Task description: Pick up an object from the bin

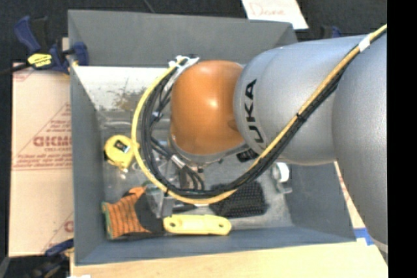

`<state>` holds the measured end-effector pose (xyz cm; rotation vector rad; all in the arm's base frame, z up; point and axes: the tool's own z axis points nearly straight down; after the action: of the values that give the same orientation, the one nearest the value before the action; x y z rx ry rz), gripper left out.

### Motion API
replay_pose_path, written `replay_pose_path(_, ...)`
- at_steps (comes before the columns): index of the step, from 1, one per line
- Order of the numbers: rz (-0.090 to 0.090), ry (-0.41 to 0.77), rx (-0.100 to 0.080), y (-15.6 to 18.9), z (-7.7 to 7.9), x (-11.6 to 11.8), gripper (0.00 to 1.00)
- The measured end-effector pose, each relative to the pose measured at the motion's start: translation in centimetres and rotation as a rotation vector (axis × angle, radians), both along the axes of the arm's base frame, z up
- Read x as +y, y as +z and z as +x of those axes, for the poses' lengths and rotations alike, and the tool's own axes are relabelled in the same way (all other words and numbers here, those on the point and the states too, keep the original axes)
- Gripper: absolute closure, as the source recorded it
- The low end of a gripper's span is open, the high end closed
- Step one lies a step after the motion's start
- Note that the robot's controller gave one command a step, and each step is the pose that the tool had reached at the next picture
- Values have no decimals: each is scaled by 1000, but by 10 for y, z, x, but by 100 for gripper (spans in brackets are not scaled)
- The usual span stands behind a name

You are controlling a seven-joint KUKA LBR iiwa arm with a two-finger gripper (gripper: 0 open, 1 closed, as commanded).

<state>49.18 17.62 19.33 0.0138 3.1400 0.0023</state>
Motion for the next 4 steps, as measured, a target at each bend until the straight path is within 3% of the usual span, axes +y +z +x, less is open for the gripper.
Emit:
replay_pose_path(1, 0, 0, 0, 0, 0, 0, 0)
replay_pose_path(2, 1, 55, -1, -39, -9, 52, 0)
replay_pose_path(3, -5, 13, -7, -37, 25, -52, 0)
replay_pose_path(4, 5, 454, -11, 34, 32, 33, 0)
